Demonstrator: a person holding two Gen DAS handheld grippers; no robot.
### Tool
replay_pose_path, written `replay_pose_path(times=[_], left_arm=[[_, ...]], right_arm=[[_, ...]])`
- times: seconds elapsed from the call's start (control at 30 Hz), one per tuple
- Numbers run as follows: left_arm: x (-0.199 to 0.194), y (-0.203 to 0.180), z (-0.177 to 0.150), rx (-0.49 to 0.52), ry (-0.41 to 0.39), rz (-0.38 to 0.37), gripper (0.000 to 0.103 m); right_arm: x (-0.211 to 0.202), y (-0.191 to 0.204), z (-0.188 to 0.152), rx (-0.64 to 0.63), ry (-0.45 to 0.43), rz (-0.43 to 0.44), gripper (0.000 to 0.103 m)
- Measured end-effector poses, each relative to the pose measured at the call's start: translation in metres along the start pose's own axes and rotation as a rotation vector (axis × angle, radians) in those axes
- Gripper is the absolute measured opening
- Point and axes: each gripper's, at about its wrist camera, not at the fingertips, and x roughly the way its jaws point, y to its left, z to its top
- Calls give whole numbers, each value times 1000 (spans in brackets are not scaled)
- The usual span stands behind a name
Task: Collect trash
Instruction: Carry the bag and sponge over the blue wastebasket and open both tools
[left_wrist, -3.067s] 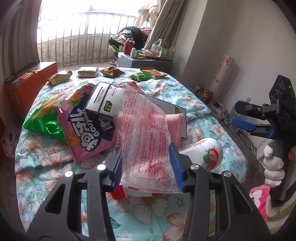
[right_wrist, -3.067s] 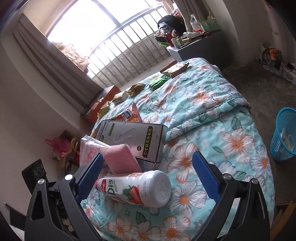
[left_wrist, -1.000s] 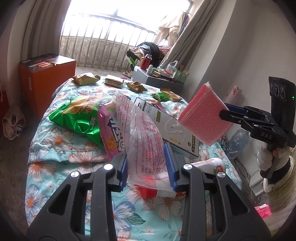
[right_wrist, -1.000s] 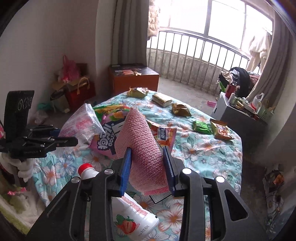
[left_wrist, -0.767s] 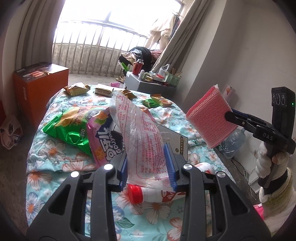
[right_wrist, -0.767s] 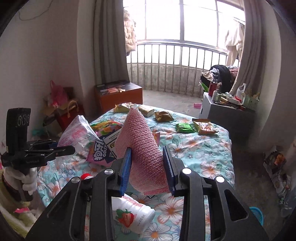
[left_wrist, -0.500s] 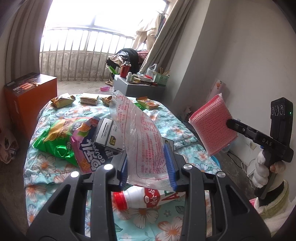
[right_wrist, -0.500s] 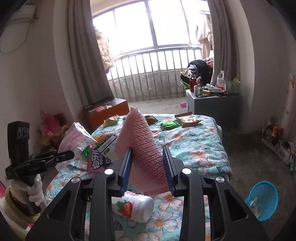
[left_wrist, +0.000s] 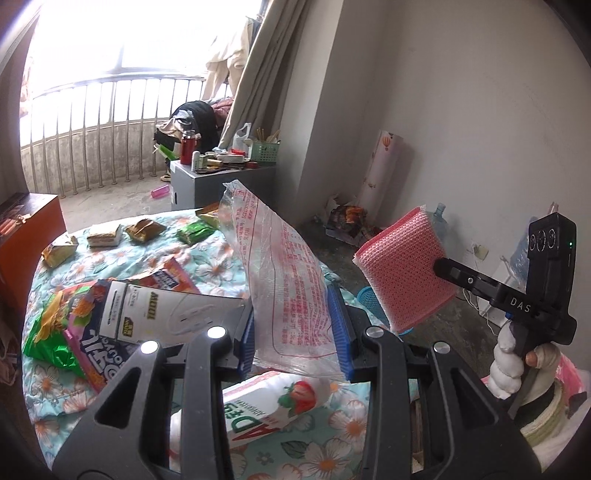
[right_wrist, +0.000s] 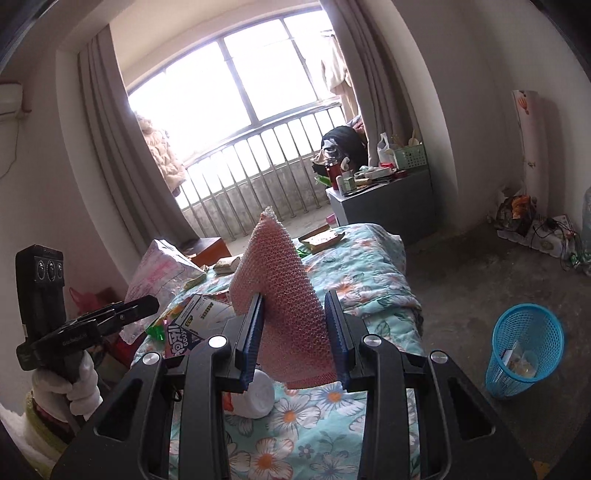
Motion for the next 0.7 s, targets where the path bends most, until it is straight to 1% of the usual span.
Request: replay_pose_path(times=[0.3, 0.47, 0.57, 0.7], left_arm=[[51, -76, 25, 144, 55, -85, 33], [89, -124, 39, 216, 96, -159, 33], [120, -152, 45, 243, 151, -216, 33], [178, -192, 55, 252, 272, -311, 33]], right_arm=[[-34, -57, -9, 109, -84, -53, 33], [-53, -93, -11, 156, -141, -133, 33], [-71, -122, -13, 203, -181, -182, 33], [-98, -168, -19, 263, -237, -328, 33]])
